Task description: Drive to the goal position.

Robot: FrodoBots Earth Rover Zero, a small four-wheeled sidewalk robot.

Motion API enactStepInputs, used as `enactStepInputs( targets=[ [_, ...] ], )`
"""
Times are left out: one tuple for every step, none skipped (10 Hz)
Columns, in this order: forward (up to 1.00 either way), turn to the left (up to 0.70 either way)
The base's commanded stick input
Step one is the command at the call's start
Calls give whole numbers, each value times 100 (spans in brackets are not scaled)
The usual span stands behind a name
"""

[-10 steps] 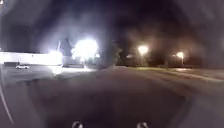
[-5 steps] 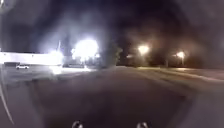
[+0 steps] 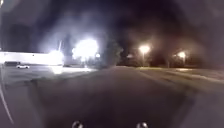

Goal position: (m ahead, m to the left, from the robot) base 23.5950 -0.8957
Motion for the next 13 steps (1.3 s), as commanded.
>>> enactStepInputs(
  targets=[
    [50, 0],
    [50, 0],
    [50, 0],
    [50, 0],
    [50, 0],
    [50, 0],
    [50, 0],
    [50, 0],
    [50, 0],
    [50, 0],
    [50, 0],
    [50, 0],
    [50, 0]
  ],
)
